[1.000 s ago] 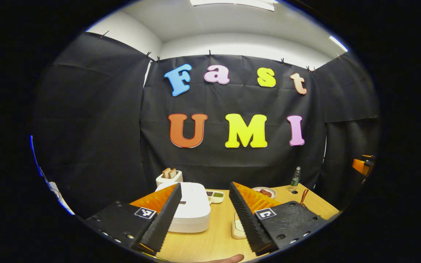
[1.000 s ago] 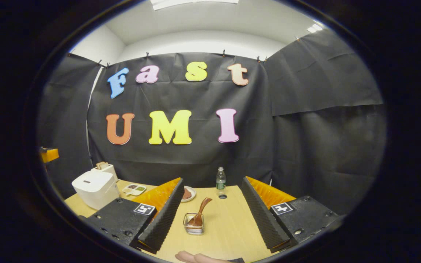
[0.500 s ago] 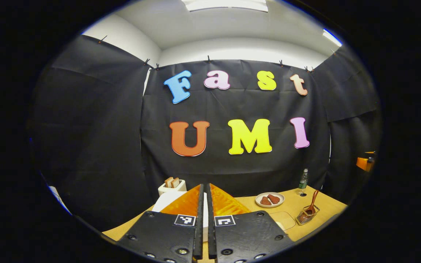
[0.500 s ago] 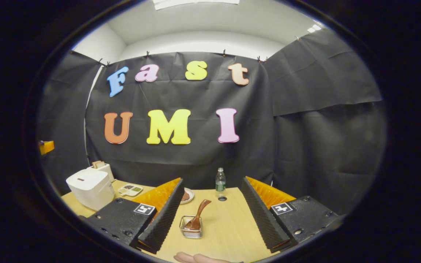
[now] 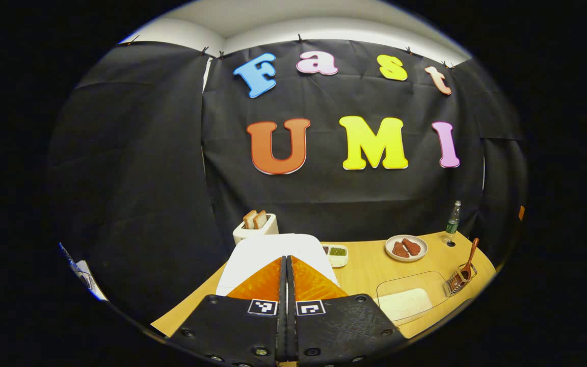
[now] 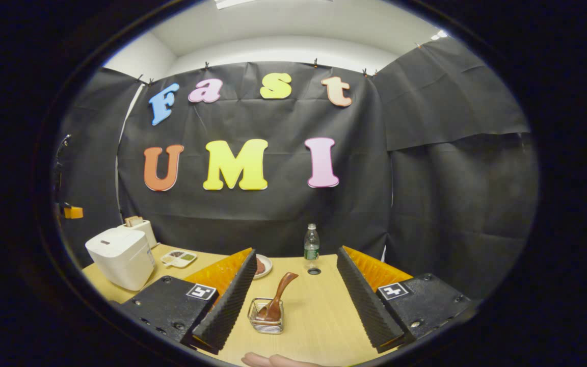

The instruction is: Close the left gripper, press the button to open the rice cooker; take a wooden spoon from the chopstick holder with the right hand, scoop a spoonful of rice and pour it into the rice cooker, then put the wooden spoon back into the chopstick holder.

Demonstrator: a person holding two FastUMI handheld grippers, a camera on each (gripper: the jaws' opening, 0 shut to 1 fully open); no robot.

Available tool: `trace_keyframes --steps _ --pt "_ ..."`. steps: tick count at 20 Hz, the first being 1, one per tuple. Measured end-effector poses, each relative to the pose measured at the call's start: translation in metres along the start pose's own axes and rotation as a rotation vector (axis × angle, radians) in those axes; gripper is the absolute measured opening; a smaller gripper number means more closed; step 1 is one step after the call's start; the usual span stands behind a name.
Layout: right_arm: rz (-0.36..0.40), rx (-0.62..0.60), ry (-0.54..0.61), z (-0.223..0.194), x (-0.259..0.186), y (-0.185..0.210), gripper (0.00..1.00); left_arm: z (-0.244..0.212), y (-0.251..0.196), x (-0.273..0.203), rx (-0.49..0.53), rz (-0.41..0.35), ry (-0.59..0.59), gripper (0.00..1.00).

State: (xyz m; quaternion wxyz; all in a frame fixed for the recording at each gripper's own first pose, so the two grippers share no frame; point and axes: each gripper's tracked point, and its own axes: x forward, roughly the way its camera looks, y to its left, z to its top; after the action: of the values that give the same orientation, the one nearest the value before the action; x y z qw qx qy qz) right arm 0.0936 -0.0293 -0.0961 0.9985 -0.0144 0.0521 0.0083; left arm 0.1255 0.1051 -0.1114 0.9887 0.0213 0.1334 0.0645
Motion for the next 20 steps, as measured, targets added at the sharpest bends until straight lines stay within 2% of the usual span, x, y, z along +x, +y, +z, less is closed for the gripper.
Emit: trace_keyframes --steps 1,2,6,8,11,13,14,15,16,19,20 --pt "0.002 0.002 0.009 -0.003 0.004 0.001 0.96 -0.005 0.002 0.009 0.004 -0.003 0.026 0.00" --pt "-0.001 -0.001 0.008 -0.005 0.007 0.001 1.00 -0.010 0.001 0.017 0.010 -0.013 0.051 0.00" --pt "-0.026 -0.063 -0.024 -0.005 0.012 -0.001 1.00 -0.032 0.012 0.048 0.010 0.009 0.134 0.00" --pt "-0.028 -0.105 -0.050 -0.003 0.013 0.001 1.00 -0.046 0.022 0.059 0.005 0.045 0.180 0.00" --pt "-0.011 -0.176 -0.062 -0.004 0.010 0.010 0.98 -0.058 0.022 0.075 0.007 0.054 0.222 0.00" --pt "0.009 -0.174 -0.062 -0.003 0.008 0.018 0.99 -0.061 0.023 0.083 0.013 0.054 0.235 0.00" --pt "0.015 -0.170 -0.060 -0.004 0.008 0.018 0.97 -0.064 0.025 0.087 0.016 0.058 0.243 0.10" --pt "0.022 -0.168 -0.059 -0.006 0.008 0.021 1.00 -0.067 0.024 0.091 0.014 0.051 0.250 0.10" --pt "0.019 -0.169 -0.061 -0.003 0.007 0.022 1.00 -0.071 0.022 0.091 0.008 0.045 0.262 0.00" --pt "0.015 -0.164 -0.053 -0.004 0.011 0.023 1.00 -0.087 0.020 0.095 -0.013 0.038 0.316 0.00" --pt "0.013 -0.156 -0.047 -0.005 0.012 0.022 1.00 -0.083 0.021 0.097 -0.020 0.037 0.300 0.00"
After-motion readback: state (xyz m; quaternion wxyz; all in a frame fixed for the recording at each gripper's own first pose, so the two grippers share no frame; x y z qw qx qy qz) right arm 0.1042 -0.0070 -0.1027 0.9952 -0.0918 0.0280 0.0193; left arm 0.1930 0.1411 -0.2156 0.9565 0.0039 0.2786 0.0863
